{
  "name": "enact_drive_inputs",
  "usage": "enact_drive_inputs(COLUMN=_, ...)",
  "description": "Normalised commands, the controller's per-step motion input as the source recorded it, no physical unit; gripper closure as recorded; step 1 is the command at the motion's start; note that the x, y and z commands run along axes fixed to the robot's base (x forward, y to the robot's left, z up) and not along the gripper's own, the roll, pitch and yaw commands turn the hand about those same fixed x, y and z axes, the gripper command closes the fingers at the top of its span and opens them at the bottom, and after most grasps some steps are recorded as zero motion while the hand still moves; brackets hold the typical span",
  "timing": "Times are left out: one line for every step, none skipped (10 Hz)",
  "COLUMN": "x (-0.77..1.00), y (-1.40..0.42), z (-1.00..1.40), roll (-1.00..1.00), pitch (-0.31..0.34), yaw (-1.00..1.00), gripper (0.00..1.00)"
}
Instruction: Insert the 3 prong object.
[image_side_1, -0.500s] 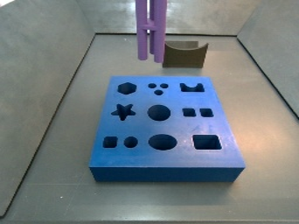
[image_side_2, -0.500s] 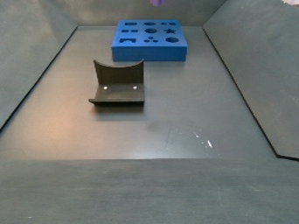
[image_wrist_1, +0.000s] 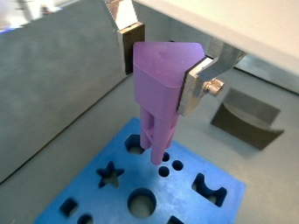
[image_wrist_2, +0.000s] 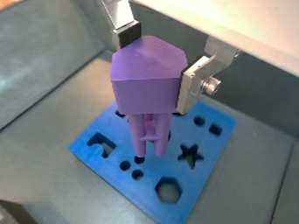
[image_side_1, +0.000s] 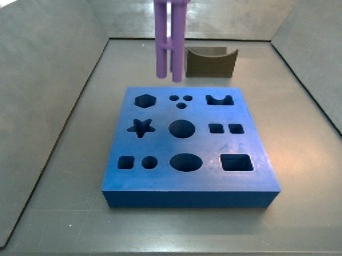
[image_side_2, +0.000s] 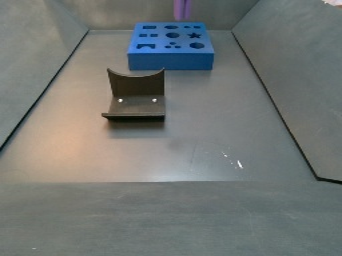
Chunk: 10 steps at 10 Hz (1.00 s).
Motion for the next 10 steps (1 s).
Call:
enact_drive_inputs(x=0.0, y=0.35, z=-0.51, roll=0.0, pitch=0.0, yaw=-0.71, gripper=1.0)
enact_drive_inputs(x=0.1, y=0.06, z=-0.45, roll=0.0, pitch=0.0, yaw=-1.0, gripper=1.0)
enact_drive_inputs(x=0.11, y=0.05, z=-0.45, roll=0.0, pitch=0.0, yaw=-1.0, gripper=1.0)
enact_drive_inputs(x=0.12, y=0.05, z=-0.43, roll=0.0, pitch=0.0, yaw=-1.0, gripper=1.0)
enact_drive_inputs(x=0.12, y=0.05, z=-0.43, roll=0.0, pitch=0.0, yaw=-1.0, gripper=1.0)
enact_drive_inputs(x=0.12, y=0.05, z=-0.43, roll=0.0, pitch=0.0, yaw=-1.0, gripper=1.0)
enact_drive_inputs(x=0.15, y=0.05, z=-0.4, roll=-0.02, pitch=-0.001, yaw=-1.0, gripper=1.0)
enact_drive_inputs(x=0.24, y=0.14, z=-0.13, roll=-0.01, pitch=0.001, yaw=-0.53, gripper=1.0)
enact_drive_inputs(x=0.09, y=0.09, z=-0.07, roll=-0.03, pitch=0.027, yaw=-0.26, gripper=1.0)
enact_drive_inputs(x=0.15, y=0.12, z=-0.14, roll=-0.02, pitch=0.03, yaw=-0.42, gripper=1.0)
